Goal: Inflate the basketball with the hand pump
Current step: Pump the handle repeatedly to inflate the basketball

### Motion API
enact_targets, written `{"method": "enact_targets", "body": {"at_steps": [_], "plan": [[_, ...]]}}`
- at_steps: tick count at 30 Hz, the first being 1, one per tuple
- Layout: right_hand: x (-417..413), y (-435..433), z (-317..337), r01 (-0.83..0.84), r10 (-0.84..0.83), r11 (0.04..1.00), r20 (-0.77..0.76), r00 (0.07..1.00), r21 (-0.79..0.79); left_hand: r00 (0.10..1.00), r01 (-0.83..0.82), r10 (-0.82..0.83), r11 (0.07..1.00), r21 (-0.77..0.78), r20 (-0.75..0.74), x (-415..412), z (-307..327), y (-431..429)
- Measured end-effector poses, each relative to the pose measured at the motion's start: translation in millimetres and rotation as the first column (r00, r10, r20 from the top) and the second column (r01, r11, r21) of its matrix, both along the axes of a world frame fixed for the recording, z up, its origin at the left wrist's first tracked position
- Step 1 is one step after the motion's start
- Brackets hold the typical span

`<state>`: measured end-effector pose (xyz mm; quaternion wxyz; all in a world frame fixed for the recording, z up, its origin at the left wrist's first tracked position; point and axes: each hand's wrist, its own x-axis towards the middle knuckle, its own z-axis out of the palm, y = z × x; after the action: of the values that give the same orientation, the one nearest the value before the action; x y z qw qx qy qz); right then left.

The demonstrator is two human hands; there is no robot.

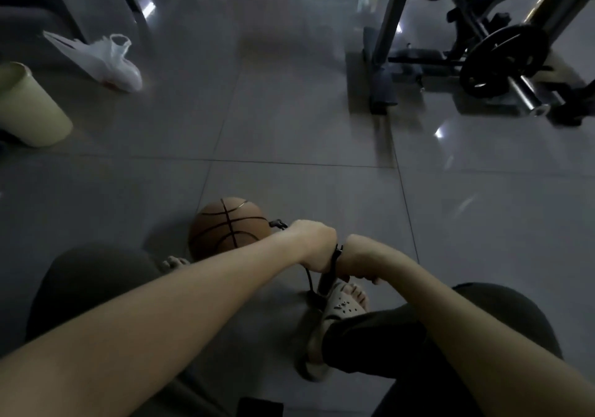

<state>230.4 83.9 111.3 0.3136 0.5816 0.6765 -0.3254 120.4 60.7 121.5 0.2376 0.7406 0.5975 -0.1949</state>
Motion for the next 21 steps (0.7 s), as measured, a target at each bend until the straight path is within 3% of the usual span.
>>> {"method": "enact_targets", "body": {"at_steps": [4, 11, 21], "plan": [[0, 15, -48, -0.055, 0.057, 0.998, 0.046, 0.997, -0.036, 1.0, -0.002, 0.002, 1.0, -0.018, 0.03, 0, -51, 13], [12, 1, -100, -0.026, 0.024, 0.999, -0.104, 0.994, -0.021, 0.993, -0.065, 0.07, 0.996, -0.053, 0.093, -1, -110, 0], [1, -19, -36, -0.154, 0.153, 0.986, -0.015, 0.988, -0.064, 0.996, -0.04, 0.05, 0.989, -0.141, 0.069, -2, -60, -15]]}}
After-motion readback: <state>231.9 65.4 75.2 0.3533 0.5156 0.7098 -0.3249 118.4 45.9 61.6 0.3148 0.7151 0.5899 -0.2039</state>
